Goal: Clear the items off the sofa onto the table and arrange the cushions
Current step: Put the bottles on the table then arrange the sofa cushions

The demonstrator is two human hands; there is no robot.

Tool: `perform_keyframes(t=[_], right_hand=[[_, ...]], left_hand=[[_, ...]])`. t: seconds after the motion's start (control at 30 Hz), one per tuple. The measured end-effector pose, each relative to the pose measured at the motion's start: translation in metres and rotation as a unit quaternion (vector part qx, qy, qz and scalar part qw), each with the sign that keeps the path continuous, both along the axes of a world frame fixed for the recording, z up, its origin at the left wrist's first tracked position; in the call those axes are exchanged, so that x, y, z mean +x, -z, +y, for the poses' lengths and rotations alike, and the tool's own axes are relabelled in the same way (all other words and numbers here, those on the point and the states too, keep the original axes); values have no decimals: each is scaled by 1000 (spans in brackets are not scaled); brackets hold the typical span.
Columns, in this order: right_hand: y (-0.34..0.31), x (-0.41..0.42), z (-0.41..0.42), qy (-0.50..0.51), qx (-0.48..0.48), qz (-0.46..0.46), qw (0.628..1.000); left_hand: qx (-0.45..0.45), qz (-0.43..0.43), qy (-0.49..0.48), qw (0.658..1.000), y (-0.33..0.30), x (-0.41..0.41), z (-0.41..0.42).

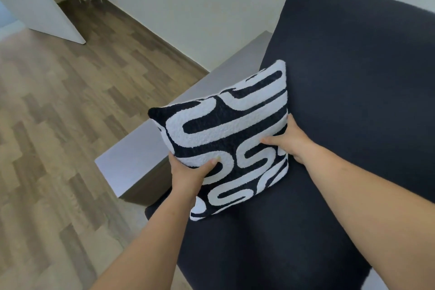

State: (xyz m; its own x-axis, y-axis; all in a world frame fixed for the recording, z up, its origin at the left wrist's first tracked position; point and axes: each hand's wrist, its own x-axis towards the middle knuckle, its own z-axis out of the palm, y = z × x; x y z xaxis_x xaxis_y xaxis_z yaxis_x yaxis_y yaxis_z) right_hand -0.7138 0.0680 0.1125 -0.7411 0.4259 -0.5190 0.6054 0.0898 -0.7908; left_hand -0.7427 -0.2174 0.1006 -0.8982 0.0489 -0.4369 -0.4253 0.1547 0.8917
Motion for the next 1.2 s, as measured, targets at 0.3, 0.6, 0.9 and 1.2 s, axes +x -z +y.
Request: perform_keyframes(t=[0.3,0.6,0.9,1.2], right_hand=[[-28,44,-7,92,-42,93,991],[-134,254,59,321,107,209,918],[-142,515,148,504,173,111,839],[-65,620,171,487,142,76,858]], left_hand=[[11,7,75,997,-41,18,21],[96,124,294,943,-137,98,148],[86,61,478,872,-117,294,339],[-29,-22,481,876,-30,397,374]])
